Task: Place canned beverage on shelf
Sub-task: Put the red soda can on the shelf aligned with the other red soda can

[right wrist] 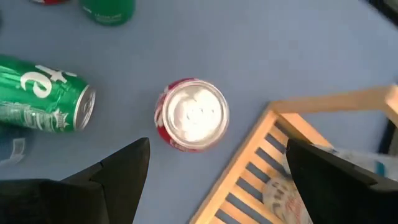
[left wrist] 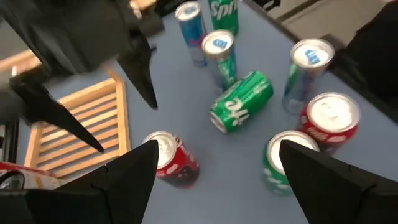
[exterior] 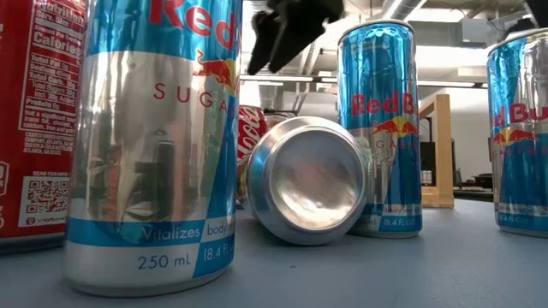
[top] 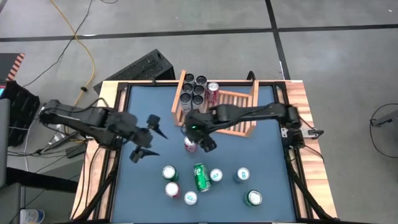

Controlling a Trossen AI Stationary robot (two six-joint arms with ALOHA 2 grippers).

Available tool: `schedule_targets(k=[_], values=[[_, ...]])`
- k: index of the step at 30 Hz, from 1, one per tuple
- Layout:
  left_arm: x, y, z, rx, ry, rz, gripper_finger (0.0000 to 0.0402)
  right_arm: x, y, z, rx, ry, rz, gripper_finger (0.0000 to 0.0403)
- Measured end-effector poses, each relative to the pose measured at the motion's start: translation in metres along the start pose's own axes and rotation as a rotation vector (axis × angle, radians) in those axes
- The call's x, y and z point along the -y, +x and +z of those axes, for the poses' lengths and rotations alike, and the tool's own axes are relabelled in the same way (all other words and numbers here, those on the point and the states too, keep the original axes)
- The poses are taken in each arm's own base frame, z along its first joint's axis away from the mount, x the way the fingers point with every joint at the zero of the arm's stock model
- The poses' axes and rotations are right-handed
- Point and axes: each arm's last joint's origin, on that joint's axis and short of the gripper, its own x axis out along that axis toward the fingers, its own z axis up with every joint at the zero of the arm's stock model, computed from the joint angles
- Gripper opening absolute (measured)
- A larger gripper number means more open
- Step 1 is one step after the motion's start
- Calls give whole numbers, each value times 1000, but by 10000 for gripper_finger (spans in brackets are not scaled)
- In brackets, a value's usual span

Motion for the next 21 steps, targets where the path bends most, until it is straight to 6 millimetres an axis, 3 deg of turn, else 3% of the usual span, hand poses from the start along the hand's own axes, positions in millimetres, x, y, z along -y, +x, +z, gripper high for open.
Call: schedule_targets(k=[9,21], values=[[23,-15,5,22,-7,15,323,1,48,13,-145,-76,114,363],[29,-10,-1,-23,-21,20,323,2,57,17,-96,-79,203,363]])
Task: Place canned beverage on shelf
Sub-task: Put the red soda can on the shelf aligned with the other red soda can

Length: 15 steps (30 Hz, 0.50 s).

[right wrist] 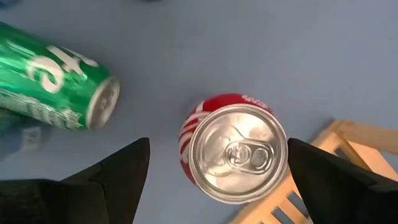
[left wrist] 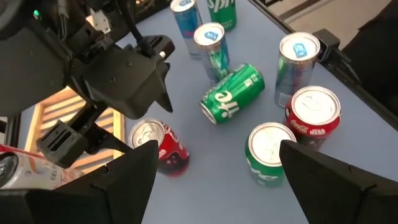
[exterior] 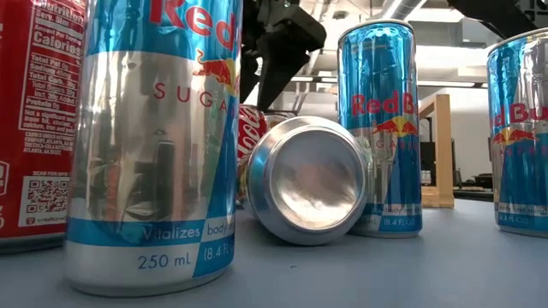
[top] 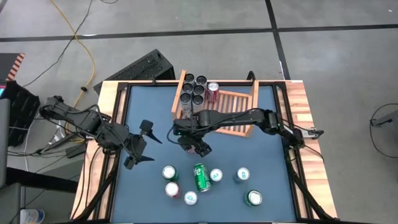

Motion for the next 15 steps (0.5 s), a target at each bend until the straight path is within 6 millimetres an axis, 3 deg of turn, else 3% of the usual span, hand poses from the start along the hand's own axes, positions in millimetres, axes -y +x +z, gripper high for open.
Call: schedule_targets(k=[15], values=[[0,0,0,4,-6,1,323,19,0,-8,39,113,-23,363]])
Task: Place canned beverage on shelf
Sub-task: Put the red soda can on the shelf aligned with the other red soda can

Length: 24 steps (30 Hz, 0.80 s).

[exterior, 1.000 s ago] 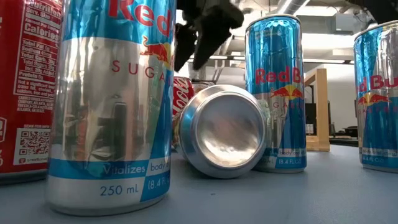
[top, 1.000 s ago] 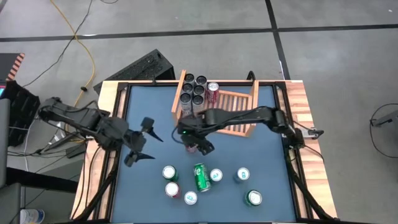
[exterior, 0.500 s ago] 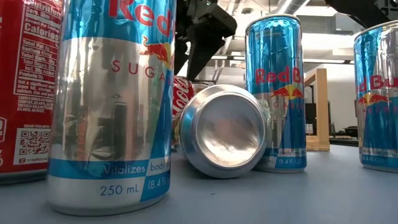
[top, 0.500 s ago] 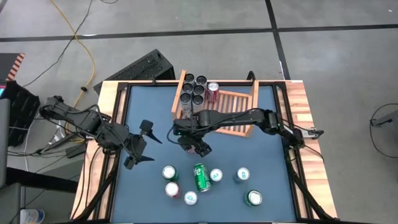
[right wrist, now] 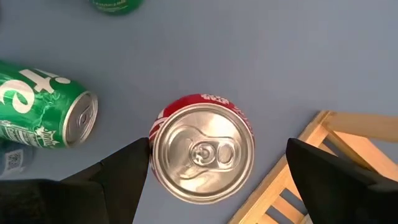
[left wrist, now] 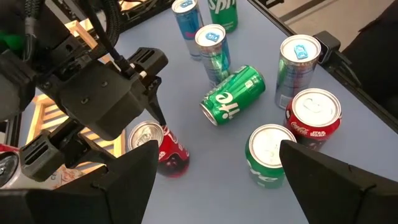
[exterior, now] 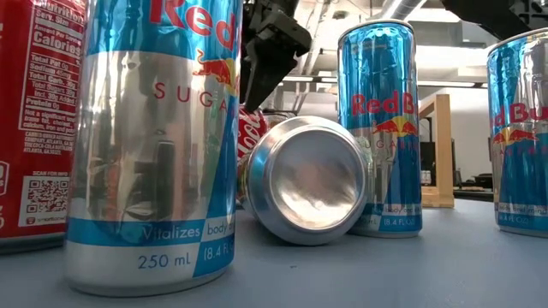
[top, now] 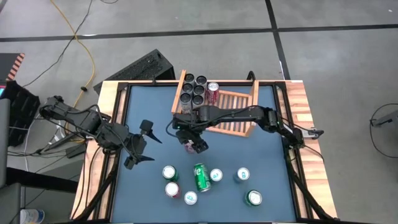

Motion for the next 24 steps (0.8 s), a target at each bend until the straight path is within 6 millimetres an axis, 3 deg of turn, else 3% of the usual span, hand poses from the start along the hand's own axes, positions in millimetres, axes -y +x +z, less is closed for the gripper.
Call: schedule_targets(k=[12,18,24], values=[[0,0,0,-3,-2,-1,323,0,1,0,15,37,32,363],[0,0,0,-3,-3,-1,323,0,32,-5,-68,33,73,363],[0,0,0,-3,-2,-1,322,0,35,-5,-80,31,53,350]])
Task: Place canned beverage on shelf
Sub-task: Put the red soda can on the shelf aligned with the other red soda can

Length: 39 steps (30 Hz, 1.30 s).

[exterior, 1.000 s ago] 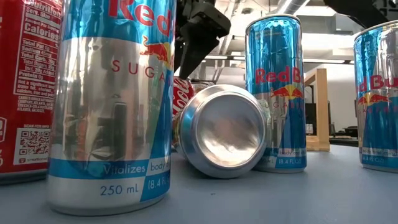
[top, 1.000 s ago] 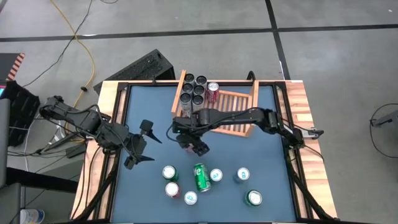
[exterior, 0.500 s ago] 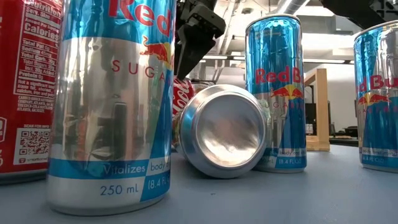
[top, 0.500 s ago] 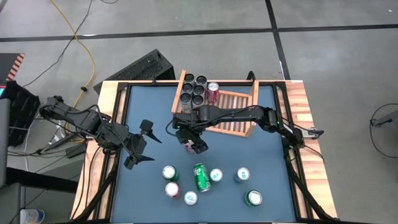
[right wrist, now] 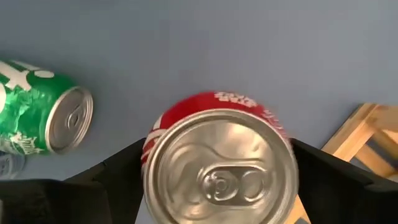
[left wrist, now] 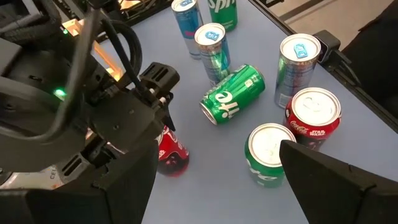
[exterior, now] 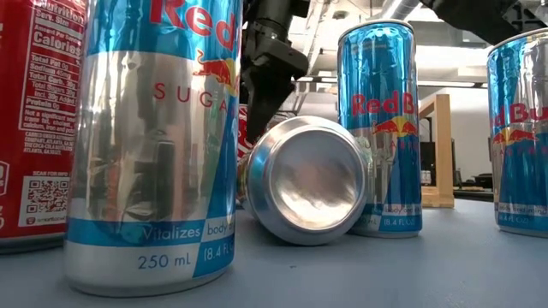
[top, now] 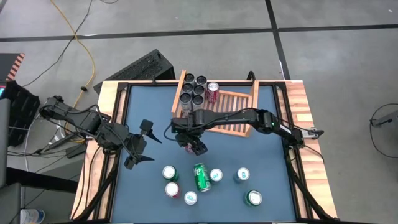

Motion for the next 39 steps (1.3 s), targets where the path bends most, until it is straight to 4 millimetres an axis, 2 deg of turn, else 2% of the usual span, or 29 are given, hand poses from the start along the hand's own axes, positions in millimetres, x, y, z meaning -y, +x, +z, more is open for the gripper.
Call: schedule_targets(k=[16,30,39], values=[[0,0,0,0,-7,0,322,-3,-1,1,-3,-29,4,317],[0,0,0,1,-23,0,322,-2,-2,-2,-10,-2,30,363],[0,0,0,1,-26,0,322,0,-29,6,47,14,-2,361]])
